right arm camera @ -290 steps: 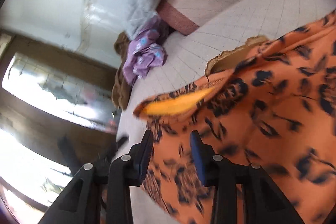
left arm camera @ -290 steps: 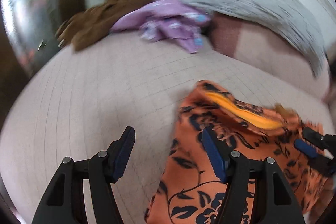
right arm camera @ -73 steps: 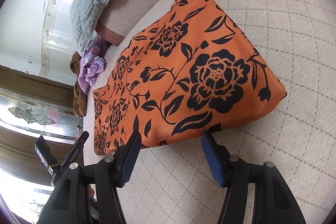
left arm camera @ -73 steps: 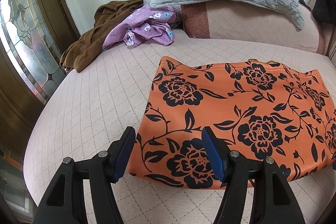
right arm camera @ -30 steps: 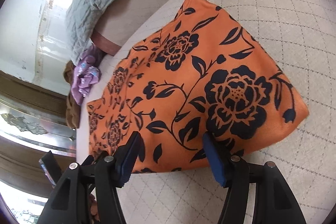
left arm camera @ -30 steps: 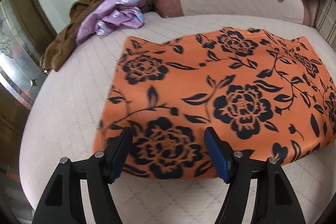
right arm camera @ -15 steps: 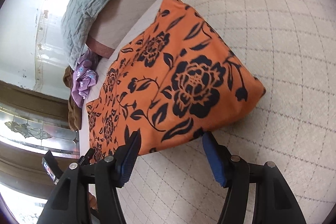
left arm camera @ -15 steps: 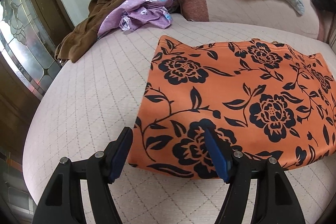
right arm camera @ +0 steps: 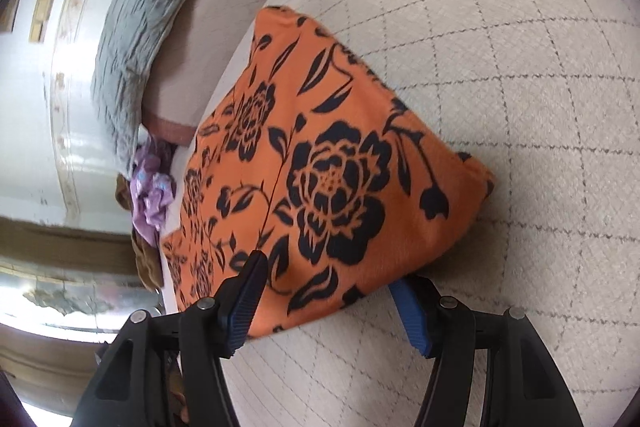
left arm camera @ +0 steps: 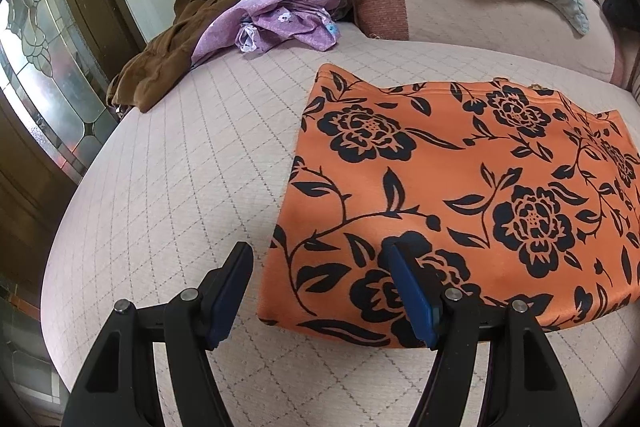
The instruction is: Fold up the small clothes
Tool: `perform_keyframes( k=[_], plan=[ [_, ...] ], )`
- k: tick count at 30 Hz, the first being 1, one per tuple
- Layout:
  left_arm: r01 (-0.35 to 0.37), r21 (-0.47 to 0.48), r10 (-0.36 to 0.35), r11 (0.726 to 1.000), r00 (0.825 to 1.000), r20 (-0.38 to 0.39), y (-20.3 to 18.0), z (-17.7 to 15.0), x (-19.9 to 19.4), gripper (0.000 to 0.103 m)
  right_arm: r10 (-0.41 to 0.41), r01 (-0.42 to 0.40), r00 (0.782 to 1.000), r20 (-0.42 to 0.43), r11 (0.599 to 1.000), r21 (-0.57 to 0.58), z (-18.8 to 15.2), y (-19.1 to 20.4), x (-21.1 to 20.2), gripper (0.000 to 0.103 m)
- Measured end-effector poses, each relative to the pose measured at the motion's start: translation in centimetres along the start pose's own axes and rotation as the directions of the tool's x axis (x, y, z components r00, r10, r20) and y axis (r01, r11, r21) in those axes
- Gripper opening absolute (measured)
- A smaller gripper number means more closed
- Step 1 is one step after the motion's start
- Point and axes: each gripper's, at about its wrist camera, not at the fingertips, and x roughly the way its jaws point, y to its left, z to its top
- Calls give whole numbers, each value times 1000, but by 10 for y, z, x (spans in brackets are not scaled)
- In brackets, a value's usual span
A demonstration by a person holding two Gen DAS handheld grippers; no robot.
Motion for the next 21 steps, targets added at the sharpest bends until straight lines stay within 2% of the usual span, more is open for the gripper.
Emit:
perform_keyframes(
  k=[8,12,13,16,21],
  plan=[
    [-6,-15,6,1000,1000,-24,7,2,11,71,80,-89,993,84,990,110,12,-9,3,69],
    [-11,-23,10,1000,999,-40,13,2,18,71,82,-96,989,127,989,109,15,-7,3,69],
    [-10,-25,9,1000,999,-43,14,2,20,71,63,-76,989,137,993,90,15,-3,4,66],
    [0,-30,-1,1000,998,-55,16,3,25,71,-16,15,989,147,1000,12,13,9,8,30],
    [16,-35,-19,999,997,-76,18,6,30,72,-69,93,973,219,991,-99,4,30,4,23]
  ],
)
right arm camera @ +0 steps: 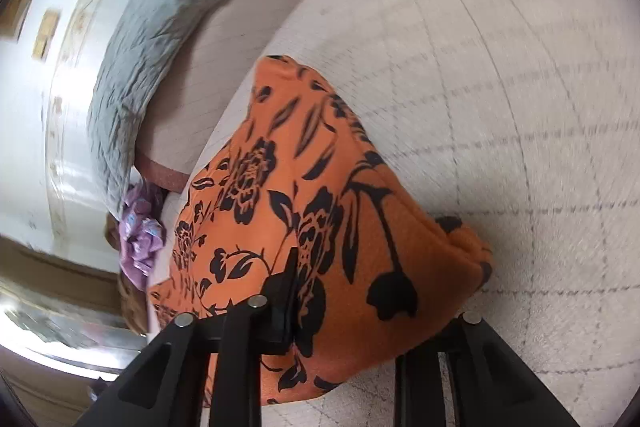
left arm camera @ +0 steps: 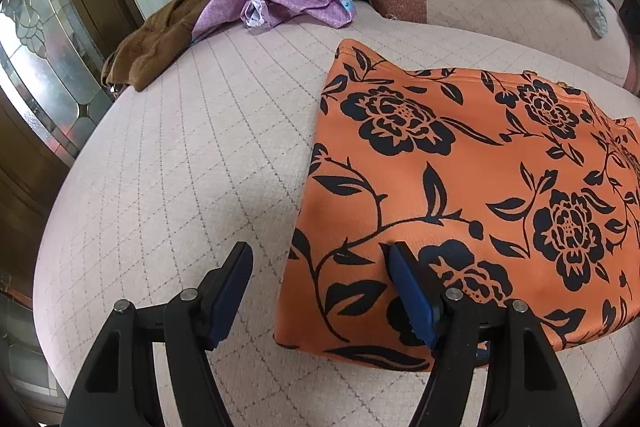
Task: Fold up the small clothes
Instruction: 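Grasp the shirt edge with the right gripper and lift it, then fold the lifted edge over the shirt with the right gripper and release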
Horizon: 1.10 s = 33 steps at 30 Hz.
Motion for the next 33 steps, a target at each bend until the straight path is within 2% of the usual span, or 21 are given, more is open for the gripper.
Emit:
perform_keyframes(
  k=[6,9,14,17,21,23,24,26,28,29,30,32,33],
  plan=[
    [33,-52,-34,998,999,-20,17,8,-2,71,-36,59,994,105,973,-224,-12,54,-24,21],
    [31,-103,-33,994,999,-17,37,14,-6,71,-22,57,992,121,955,-292,-18,81,-34,20],
    [-41,-205,40,978,999,-10,91,21,-11,71,22,28,993,118,915,-403,-45,152,-42,20],
    [-92,-260,92,961,996,-13,124,22,-10,71,51,3,994,99,879,-477,-70,198,-39,20],
    [-134,-352,135,926,991,-23,170,16,-11,71,83,-60,996,21,855,-515,-109,250,-14,20],
    [-124,-393,122,911,992,-30,187,14,-8,71,63,-72,997,-34,834,-548,-136,272,10,20],
    [-117,-407,114,906,993,-32,192,12,-8,71,26,-71,996,-86,819,-569,-153,281,32,20],
    [-107,-427,103,898,994,-32,199,9,-8,71,-26,-94,980,-196,812,-575,-177,286,71,30],
    [-97,-432,93,897,995,-30,200,10,-7,72,-65,-128,948,-313,819,-559,-196,280,105,42],
    [-87,-432,83,897,996,-28,199,11,-7,72,-51,-137,950,-308,818,-558,-199,275,107,44],
    [-78,-432,74,899,997,-26,198,12,-6,72,11,-187,953,-303,808,-559,-199,272,99,48],
    [-49,-427,48,903,999,-13,194,15,-7,71,122,-321,916,-382,792,-519,-191,266,86,75],
    [-30,-421,32,907,999,-2,190,17,-8,71,168,-382,888,-428,787,-484,-185,262,79,78]
  ],
)
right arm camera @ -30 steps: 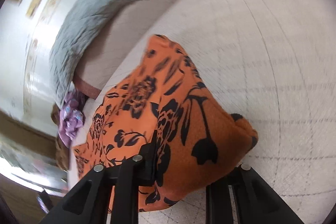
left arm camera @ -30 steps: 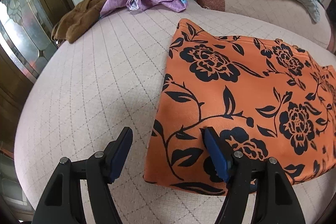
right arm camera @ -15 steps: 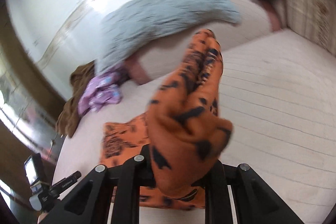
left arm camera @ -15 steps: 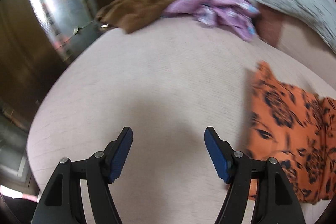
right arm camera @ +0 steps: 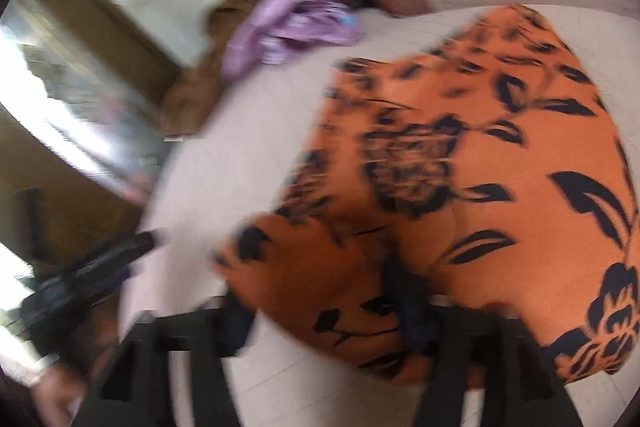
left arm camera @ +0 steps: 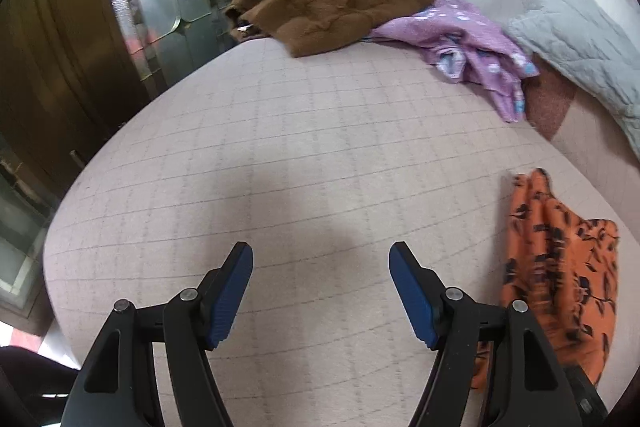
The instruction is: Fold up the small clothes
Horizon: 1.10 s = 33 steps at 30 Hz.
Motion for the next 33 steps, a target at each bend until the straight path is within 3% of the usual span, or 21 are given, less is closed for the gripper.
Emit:
perform_keyframes(
  k=[2,5,8,9,13,16,18,20,22,28,33],
  plan=[
    [53,22,-53,998,999,9,-12,-3,-8,71,71,-71,997,-25,997,25,3,-10,-21,79],
    [116,84,-118,990,993,27,-35,-7,-15,71,61,-64,997,54,997,49,4,-36,-64,78],
    [156,193,-168,969,984,51,-69,-20,-28,71,-33,24,993,116,997,76,2,-63,-102,76],
    [172,230,-188,958,981,52,-81,-25,-32,71,-83,73,988,133,994,80,1,-73,-113,72],
    [212,325,-239,922,970,47,-114,-43,-41,71,-233,222,964,131,971,90,6,-92,-129,40],
    [144,372,-172,917,984,42,-129,-53,-32,71,-283,278,952,117,959,58,6,-94,-122,39],
    [68,400,-85,914,996,25,-135,-61,-14,71,-287,285,955,75,958,35,2,-91,-101,39],
    [31,416,-28,909,1000,-13,-135,-66,4,71,-352,352,936,10,936,0,-5,-94,-75,39],
    [27,420,-20,907,1000,-22,-132,-67,11,71,-377,377,926,20,926,-26,-10,-94,-70,39],
    [9,441,-13,898,1000,6,-129,-70,8,71,-347,346,938,-7,937,-37,-6,-103,-72,40],
    [3,446,-11,895,1000,15,-131,-76,5,72,-355,352,934,-34,933,-67,-3,-101,-69,40]
  ],
)
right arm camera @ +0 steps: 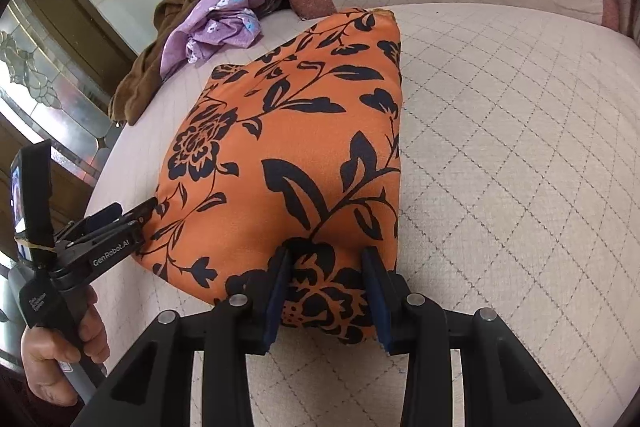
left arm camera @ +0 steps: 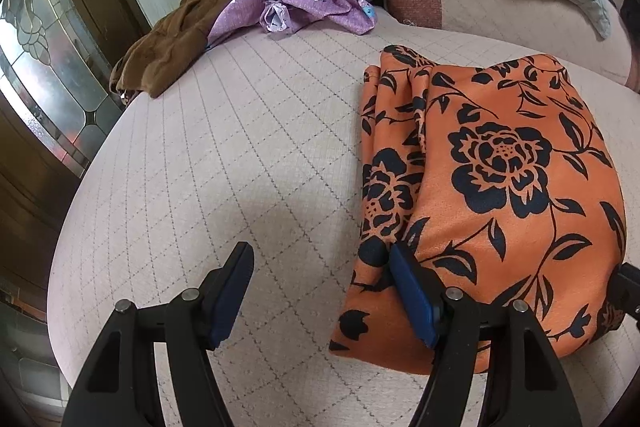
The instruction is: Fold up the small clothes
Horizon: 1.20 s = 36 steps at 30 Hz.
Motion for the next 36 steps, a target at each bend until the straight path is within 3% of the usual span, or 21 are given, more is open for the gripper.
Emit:
perform_keyframes(
  k=[3,9,14,19,24,29,33,36],
  plan=[
    [6,-1,-6,1000,1000,2,0,-1,1,72,7,-8,999,-40,1000,-17,12,0,-4,40],
    [15,7,-15,1000,1000,6,2,-1,4,73,-35,37,998,61,999,-32,64,5,-21,40],
    [13,14,-13,1000,1000,7,1,-1,4,73,-117,116,990,78,993,22,123,8,10,40],
    [28,3,-28,1000,1000,-1,4,1,7,73,-145,137,987,62,983,119,161,0,52,40],
    [34,5,-34,999,999,1,4,2,7,73,-160,166,986,-53,973,161,168,-12,97,40],
    [48,-11,-48,999,999,-7,7,2,8,73,-177,180,984,-31,974,135,170,-2,83,41],
    [53,-16,-53,998,999,-10,8,2,8,73,-122,122,992,5,990,76,174,28,65,41],
    [53,-19,-53,998,999,-13,8,2,9,73,-37,37,999,-4,999,1,178,64,66,41]
  ],
)
